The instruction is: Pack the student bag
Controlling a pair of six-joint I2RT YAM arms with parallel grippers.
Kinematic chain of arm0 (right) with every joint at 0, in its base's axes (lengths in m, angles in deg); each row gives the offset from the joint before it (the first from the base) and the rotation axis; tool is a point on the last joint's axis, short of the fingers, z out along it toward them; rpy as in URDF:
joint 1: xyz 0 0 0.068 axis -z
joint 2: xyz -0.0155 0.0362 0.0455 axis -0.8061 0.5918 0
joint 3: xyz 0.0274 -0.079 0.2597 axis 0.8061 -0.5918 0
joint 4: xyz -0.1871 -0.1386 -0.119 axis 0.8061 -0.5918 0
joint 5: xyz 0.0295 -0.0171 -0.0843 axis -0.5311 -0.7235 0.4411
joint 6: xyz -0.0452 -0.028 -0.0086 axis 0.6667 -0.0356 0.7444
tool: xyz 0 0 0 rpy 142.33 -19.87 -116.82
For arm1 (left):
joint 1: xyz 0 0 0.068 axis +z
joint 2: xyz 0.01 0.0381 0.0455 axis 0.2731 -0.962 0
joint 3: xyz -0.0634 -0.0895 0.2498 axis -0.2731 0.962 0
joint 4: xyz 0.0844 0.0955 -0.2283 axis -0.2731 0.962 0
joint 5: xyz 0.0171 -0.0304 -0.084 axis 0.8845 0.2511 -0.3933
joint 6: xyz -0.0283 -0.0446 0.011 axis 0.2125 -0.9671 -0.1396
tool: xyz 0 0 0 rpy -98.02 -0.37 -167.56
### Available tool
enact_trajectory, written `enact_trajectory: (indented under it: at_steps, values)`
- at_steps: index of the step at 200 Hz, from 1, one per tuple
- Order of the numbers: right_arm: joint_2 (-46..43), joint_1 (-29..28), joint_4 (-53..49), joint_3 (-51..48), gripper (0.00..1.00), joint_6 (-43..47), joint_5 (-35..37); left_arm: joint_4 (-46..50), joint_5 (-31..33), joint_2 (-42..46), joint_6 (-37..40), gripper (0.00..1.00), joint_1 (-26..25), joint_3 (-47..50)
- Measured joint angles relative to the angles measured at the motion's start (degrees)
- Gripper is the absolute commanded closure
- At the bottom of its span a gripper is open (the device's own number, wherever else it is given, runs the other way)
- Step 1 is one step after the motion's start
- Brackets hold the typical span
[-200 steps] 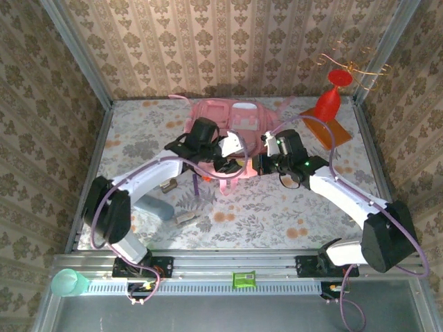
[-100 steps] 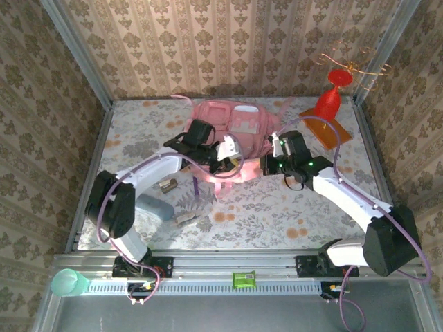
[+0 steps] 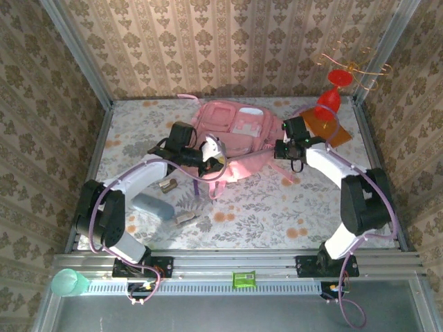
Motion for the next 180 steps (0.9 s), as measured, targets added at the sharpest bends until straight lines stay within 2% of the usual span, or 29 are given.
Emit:
enact_trajectory:
  at_steps: [6, 19, 42, 58, 84, 110, 116, 124, 154, 171, 180]
  values:
    - [1.1, 0.2, 0.0, 0.8, 1.0, 0.1, -0.5, -0.6, 0.1, -0.2, -0.1, 1.0, -0.1, 0.0]
    - [2.0, 0.4, 0.2, 1.7, 0.93, 0.5, -1.0, -1.3, 0.7, -0.9, -0.7, 1.0, -0.5, 0.0]
    - [0.7, 1.7, 0.6, 0.9, 0.72, 1.3, -0.1, -1.9, 1.5, -2.7, -2.5, 1.0, -3.3, -0.8]
    - [-3.8, 3.5, 0.2, -2.1, 0.64, 1.2, 2.2, -1.7, 2.7, -5.4, -3.0, 1.0, -7.1, -3.1]
    - [-15.3, 4.9, -2.0, -6.8, 0.59, 1.4, 5.4, -0.2, 4.4, -8.5, -2.5, 1.0, -12.0, -4.3]
    - [-22.1, 4.9, -1.3, -8.4, 0.53, 1.1, 6.1, 1.7, 5.6, -8.2, -1.9, 1.0, -12.4, -2.9]
    - [-22.2, 4.9, -0.8, -8.5, 0.45, 0.9, 6.0, 1.8, 5.8, -7.8, -1.9, 1.0, -12.3, -2.4]
    - [-21.0, 4.9, 0.3, -8.4, 0.37, -0.5, 5.5, 1.9, 6.2, -6.9, -1.9, 1.0, -11.9, -1.4]
    - [-8.1, 5.6, 5.3, -5.9, 0.27, -4.5, 1.6, 2.7, 7.9, -3.2, -1.6, 1.0, -11.2, 0.1]
    - [0.4, 6.2, 8.2, -3.3, 0.27, -7.3, -2.5, 2.7, 8.4, -1.8, -1.2, 1.0, -10.8, 0.1]
    - [4.3, 6.4, 9.5, -1.7, 0.35, -9.0, -4.7, 2.8, 8.4, -1.6, -1.1, 1.0, -10.4, 0.1]
